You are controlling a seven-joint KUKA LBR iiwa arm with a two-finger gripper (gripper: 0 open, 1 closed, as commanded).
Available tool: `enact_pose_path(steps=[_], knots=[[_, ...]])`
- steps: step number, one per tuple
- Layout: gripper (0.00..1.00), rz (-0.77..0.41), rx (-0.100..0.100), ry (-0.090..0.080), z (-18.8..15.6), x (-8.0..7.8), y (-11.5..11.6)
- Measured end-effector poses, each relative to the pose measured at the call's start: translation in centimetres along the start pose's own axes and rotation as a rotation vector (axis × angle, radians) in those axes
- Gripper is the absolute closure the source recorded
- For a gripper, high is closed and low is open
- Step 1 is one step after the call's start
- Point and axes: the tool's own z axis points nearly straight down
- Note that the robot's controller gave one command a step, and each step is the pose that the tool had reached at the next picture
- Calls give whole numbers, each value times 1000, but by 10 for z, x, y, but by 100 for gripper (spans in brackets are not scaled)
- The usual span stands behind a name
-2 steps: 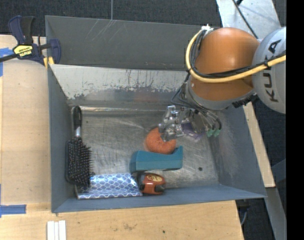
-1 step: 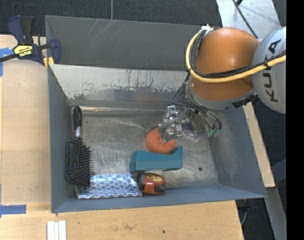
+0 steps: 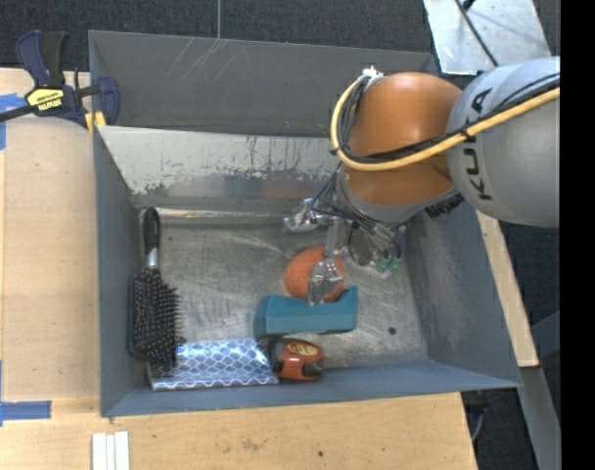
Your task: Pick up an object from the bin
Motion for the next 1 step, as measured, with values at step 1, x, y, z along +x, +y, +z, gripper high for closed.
enact_pose_path(steps=[1], knots=[[0,1,0,0,0,0,0]])
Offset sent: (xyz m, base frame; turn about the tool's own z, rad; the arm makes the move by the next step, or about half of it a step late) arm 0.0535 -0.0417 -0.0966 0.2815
